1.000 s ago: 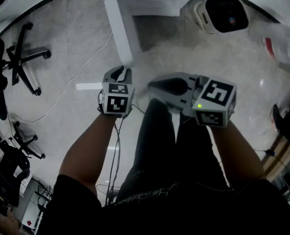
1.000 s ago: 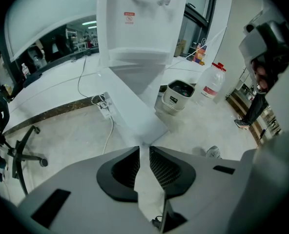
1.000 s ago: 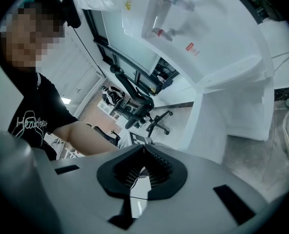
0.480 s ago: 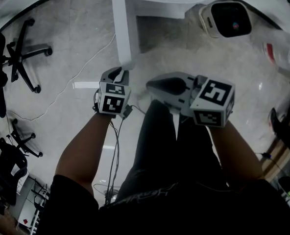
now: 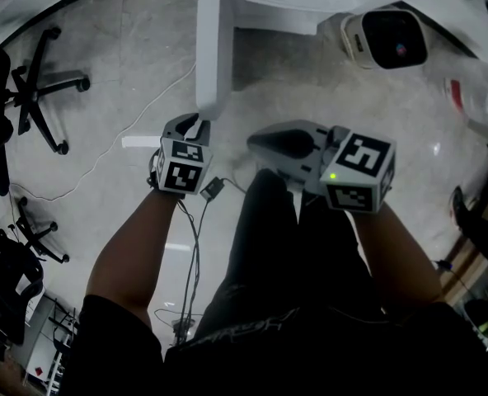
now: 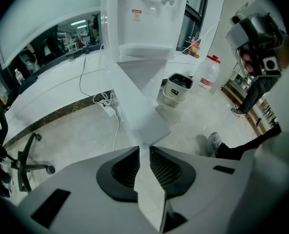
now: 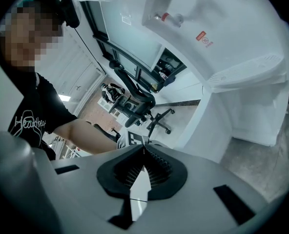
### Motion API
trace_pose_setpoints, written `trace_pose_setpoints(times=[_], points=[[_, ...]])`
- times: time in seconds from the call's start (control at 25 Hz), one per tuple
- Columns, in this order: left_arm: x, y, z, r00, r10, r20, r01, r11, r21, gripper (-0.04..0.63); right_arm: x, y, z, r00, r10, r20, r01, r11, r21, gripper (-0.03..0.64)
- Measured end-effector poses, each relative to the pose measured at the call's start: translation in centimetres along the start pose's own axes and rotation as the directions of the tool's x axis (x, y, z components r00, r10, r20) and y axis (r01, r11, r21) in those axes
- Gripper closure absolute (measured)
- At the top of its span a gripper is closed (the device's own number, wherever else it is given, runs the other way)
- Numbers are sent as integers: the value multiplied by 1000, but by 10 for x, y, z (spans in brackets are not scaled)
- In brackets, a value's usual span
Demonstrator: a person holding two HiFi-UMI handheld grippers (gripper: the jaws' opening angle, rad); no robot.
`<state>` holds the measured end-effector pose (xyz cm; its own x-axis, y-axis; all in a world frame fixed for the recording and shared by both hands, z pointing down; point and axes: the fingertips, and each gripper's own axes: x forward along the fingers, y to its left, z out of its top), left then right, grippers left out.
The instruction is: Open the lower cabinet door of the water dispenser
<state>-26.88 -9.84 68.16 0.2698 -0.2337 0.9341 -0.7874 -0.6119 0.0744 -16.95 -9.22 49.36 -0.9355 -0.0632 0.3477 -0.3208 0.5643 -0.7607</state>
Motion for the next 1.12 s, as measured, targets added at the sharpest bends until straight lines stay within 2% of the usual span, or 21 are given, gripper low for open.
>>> trace_pose_setpoints(times=[0.12,0.48,0.84,1.0,1.12], points=[[-2,8,-5,1000,6,-10,-6,1000,0,532,6,3,6,1000,11,21,-11,1000,18,603],[-7,32,-13,1000,27,-15,-27,1000,-4,532,16,1,-1,1000,1,-11,0,1000,2,603],[-14,68,-23,994,99,-43,-100,995,-25,534,20,6,1,1000,4,-16,-4,1000,-5,603],[-16,79,-26,991,121,-55,-124,991,-42,534,20,7,-2,999,11,-32,-12,999,-39,603],[-18,84,-25,989,136,-61,-139,989,-52,534,17,5,-4,999,5,-42,-6,1000,-22,603]])
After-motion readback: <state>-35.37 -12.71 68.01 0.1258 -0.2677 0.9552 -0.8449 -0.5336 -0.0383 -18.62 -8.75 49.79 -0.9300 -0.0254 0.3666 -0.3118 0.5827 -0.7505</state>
